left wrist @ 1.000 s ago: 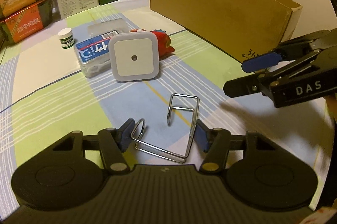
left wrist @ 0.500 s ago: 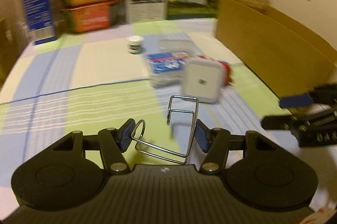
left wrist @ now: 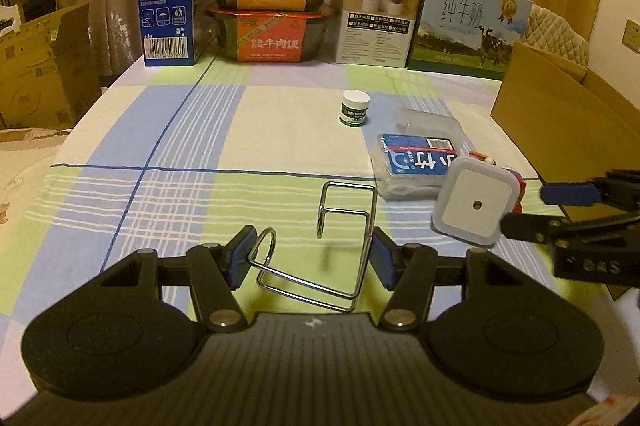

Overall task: Organize rigid objects
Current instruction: 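Grasp the metal wire stand with the left tool while the right tool grasps the white square night light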

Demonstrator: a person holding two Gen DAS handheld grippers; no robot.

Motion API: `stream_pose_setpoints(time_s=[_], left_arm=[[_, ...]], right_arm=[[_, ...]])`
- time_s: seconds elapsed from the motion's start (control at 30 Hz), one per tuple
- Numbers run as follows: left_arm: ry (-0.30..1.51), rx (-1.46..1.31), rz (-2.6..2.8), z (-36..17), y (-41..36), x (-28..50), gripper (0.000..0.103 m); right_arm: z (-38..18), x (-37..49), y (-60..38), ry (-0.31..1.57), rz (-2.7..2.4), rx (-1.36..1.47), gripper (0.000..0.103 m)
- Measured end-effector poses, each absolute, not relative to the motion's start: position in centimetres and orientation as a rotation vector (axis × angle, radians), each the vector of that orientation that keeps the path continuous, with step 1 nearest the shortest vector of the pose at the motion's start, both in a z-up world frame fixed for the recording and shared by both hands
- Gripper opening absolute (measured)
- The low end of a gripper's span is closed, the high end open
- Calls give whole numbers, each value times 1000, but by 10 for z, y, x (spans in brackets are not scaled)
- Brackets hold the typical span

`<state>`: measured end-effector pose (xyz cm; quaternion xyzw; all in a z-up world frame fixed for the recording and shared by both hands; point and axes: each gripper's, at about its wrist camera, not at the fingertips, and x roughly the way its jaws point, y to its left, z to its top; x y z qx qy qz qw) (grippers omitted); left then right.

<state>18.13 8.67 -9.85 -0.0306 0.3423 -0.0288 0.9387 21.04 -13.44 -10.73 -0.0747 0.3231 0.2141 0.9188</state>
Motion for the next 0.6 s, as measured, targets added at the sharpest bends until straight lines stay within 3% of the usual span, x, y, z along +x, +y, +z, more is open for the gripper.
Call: stream_pose_setpoints(time_s=[0.37, 0.47, 0.6], left_arm=[[705, -77, -66, -101, 86, 183, 55], [706, -78, -67, -101, 86, 183, 55], [713, -79, -79, -101, 83, 183, 55]], right_arm=[[-128, 240, -126, 718, 480, -89, 57], [-129, 243, -127, 726, 480, -65, 39], [-124, 239, -132, 742, 487, -21, 29]])
